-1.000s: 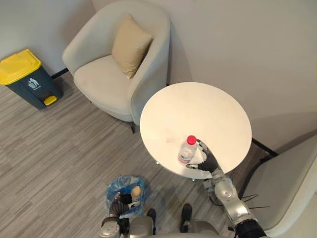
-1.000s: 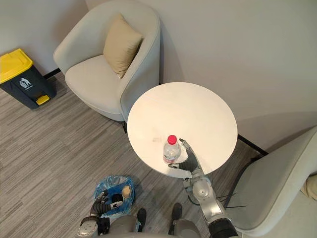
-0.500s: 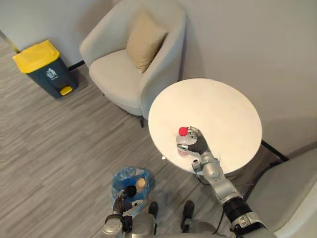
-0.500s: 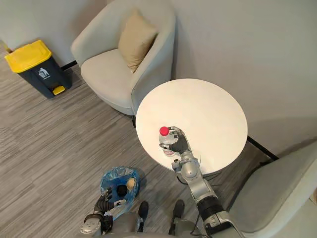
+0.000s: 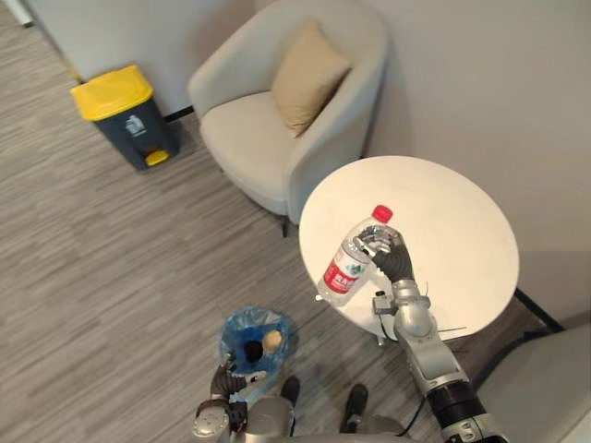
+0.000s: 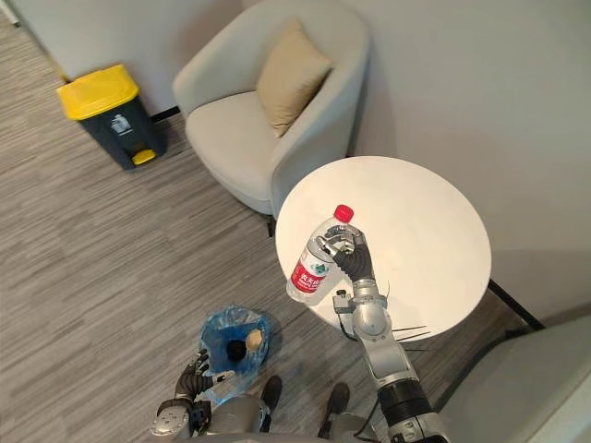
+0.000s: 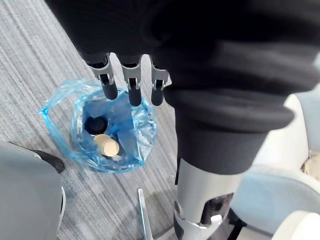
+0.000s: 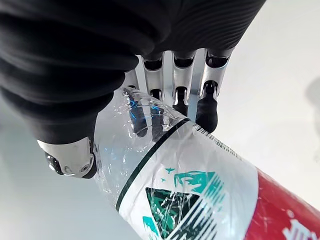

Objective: Gather rubbish on tea table into small bin, then transfer packed bag to large trash can.

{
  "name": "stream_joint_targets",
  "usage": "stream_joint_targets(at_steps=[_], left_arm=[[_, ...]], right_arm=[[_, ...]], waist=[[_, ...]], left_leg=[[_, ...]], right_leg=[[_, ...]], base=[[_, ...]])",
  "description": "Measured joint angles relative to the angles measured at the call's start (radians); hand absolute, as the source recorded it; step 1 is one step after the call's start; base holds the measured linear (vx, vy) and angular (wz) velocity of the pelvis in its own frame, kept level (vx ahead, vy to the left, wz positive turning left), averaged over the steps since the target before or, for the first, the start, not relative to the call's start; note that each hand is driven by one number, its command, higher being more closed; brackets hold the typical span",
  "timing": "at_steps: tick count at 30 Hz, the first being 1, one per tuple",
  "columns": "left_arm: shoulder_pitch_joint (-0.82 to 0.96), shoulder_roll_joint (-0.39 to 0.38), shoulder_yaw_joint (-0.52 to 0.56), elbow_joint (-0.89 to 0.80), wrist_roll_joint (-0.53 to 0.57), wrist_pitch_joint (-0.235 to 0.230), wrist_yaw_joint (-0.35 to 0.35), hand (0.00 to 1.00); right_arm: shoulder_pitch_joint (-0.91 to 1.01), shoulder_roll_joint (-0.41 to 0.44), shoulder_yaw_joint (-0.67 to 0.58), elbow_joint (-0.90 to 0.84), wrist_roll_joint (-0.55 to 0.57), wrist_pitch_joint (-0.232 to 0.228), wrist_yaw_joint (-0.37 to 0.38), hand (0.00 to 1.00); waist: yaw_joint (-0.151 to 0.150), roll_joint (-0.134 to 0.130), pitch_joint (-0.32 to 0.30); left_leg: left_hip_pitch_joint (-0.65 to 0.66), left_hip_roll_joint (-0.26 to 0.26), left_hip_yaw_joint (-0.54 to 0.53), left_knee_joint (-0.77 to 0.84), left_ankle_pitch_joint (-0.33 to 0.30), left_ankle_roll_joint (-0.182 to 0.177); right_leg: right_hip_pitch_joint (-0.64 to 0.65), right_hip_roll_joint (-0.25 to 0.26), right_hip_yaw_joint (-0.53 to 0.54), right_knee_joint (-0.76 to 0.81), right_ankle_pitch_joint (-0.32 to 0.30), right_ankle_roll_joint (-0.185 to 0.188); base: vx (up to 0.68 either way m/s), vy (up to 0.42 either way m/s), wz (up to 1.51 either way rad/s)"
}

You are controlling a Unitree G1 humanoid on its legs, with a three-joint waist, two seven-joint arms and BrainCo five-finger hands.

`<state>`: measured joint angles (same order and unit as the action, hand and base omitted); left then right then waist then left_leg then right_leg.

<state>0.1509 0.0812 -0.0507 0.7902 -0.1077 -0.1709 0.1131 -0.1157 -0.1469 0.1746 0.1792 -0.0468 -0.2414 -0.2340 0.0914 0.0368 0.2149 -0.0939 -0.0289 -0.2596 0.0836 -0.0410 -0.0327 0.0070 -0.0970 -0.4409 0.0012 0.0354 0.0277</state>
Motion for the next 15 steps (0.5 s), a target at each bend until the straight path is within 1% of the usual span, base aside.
stream_joint_targets(at_steps=[1,2,3,4,5,6,8,9,10,11,12,13,14,15], left_arm=[[-0.004,-0.008,0.000,-0.001,0.000,0.000,0.000,0.00],[-0.007,-0.024,0.001,-0.001,0.000,0.000,0.000,0.00],[-0.009,-0.033,0.001,-0.001,0.000,0.000,0.000,0.00],[-0.015,-0.039,-0.002,-0.002,0.002,-0.001,0.000,0.00],[-0.014,-0.040,-0.006,-0.003,0.002,-0.001,0.000,0.00],[-0.009,-0.038,-0.016,0.000,0.004,0.000,0.001,0.00],[-0.011,-0.028,-0.026,-0.003,0.004,-0.001,0.003,0.00],[-0.012,-0.019,-0.028,-0.003,0.004,-0.001,0.003,0.00],[-0.012,-0.016,-0.029,-0.004,0.005,-0.001,0.002,0.00],[-0.012,-0.015,-0.027,-0.005,0.005,-0.002,0.004,0.00],[-0.012,-0.012,-0.027,-0.008,0.007,-0.004,0.003,0.00],[-0.012,-0.008,-0.027,-0.008,0.007,-0.006,0.003,0.00],[-0.012,0.008,-0.034,-0.011,0.020,-0.009,0.002,0.00],[-0.012,0.020,-0.036,-0.015,0.032,-0.009,0.002,0.00]], right_arm=[[0.003,-0.007,-0.001,0.000,0.000,-0.002,-0.001,1.00],[0.003,-0.016,-0.010,0.000,-0.001,-0.002,-0.002,1.00],[0.003,-0.018,-0.017,0.000,-0.001,-0.002,-0.004,1.00],[-0.001,-0.018,-0.022,0.000,-0.001,-0.001,-0.011,1.00],[-0.002,-0.018,-0.021,0.000,-0.002,-0.001,-0.012,1.00],[-0.007,-0.015,-0.021,0.001,-0.002,-0.001,-0.016,1.00],[-0.018,-0.006,-0.016,0.001,-0.004,0.000,-0.020,1.00],[-0.033,0.013,-0.014,0.001,-0.004,0.000,-0.021,1.00],[-0.043,0.031,-0.014,0.001,-0.004,0.000,-0.021,1.00],[-0.048,0.046,-0.007,0.001,-0.005,0.000,-0.021,1.00],[-0.048,0.048,0.001,0.002,-0.005,0.003,-0.019,1.00],[-0.048,0.050,0.007,0.002,-0.005,0.006,-0.017,1.00],[-0.048,0.050,0.020,0.002,-0.007,0.007,-0.016,1.00],[-0.048,0.049,0.027,0.002,-0.008,0.007,-0.015,1.00]], waist=[[-0.001,0.006,0.000],[-0.002,0.018,-0.003],[-0.002,0.022,-0.005],[-0.002,0.033,-0.004],[-0.002,0.042,-0.006],[-0.003,0.049,-0.009],[0.009,0.031,-0.010],[0.007,0.018,-0.007],[0.007,0.009,-0.002],[0.007,0.003,0.004],[0.006,0.000,0.006],[0.004,-0.001,0.009],[0.003,-0.004,0.017],[-0.008,-0.009,0.023]], left_leg=[[-0.006,0.035,0.118,-0.041,0.021,0.045],[-0.024,0.071,0.277,-0.044,0.041,0.092],[-0.029,0.089,0.360,-0.030,0.037,0.097],[-0.038,0.128,0.494,0.007,0.037,0.099],[-0.033,0.141,0.538,0.021,0.042,0.095],[-0.021,0.146,0.563,0.024,0.077,0.037],[-0.015,0.118,0.536,0.021,0.074,0.041],[-0.017,0.101,0.528,0.031,0.065,0.052],[-0.020,0.090,0.527,0.057,0.046,0.059],[-0.039,0.081,0.528,0.135,-0.015,0.071],[-0.050,0.078,0.528,0.187,-0.054,0.074],[-0.055,0.078,0.529,0.217,-0.073,0.078],[-0.063,0.071,0.511,0.259,-0.099,0.085],[-0.068,0.067,0.499,0.274,-0.107,0.092]], right_leg=[[0.000,-0.016,-0.052,0.002,0.004,-0.005],[0.000,-0.038,-0.111,0.008,0.003,-0.006],[-0.003,-0.052,-0.136,0.017,-0.001,-0.005],[-0.005,-0.081,-0.178,0.052,-0.018,0.007],[-0.004,-0.090,-0.193,0.077,-0.031,0.018],[-0.001,-0.115,-0.217,0.139,-0.063,0.041],[0.011,-0.142,-0.216,0.153,-0.069,0.050],[0.015,-0.162,-0.212,0.167,-0.072,0.056],[0.013,-0.186,-0.211,0.198,-0.084,0.073],[-0.001,-0.230,-0.188,0.278,-0.109,0.091],[-0.017,-0.258,-0.166,0.344,-0.126,0.088],[-0.032,-0.273,-0.145,0.389,-0.133,0.081],[-0.068,-0.293,-0.079,0.482,-0.140,0.047],[-0.102,-0.297,-0.025,0.534,-0.144,0.016]], base=[[-0.07,0.014,1.40],[-0.02,0.046,1.40],[0.03,0.120,1.36],[0.06,0.137,0.97],[0.09,0.175,1.15],[0.07,0.174,0.75],[0.05,0.177,0.57],[0.02,0.185,0.39],[0.02,0.275,0.23],[0.00,0.240,0.05],[-0.01,0.200,-0.02],[-0.03,0.134,-0.01],[-0.02,0.122,0.11],[-0.03,0.101,0.42]])
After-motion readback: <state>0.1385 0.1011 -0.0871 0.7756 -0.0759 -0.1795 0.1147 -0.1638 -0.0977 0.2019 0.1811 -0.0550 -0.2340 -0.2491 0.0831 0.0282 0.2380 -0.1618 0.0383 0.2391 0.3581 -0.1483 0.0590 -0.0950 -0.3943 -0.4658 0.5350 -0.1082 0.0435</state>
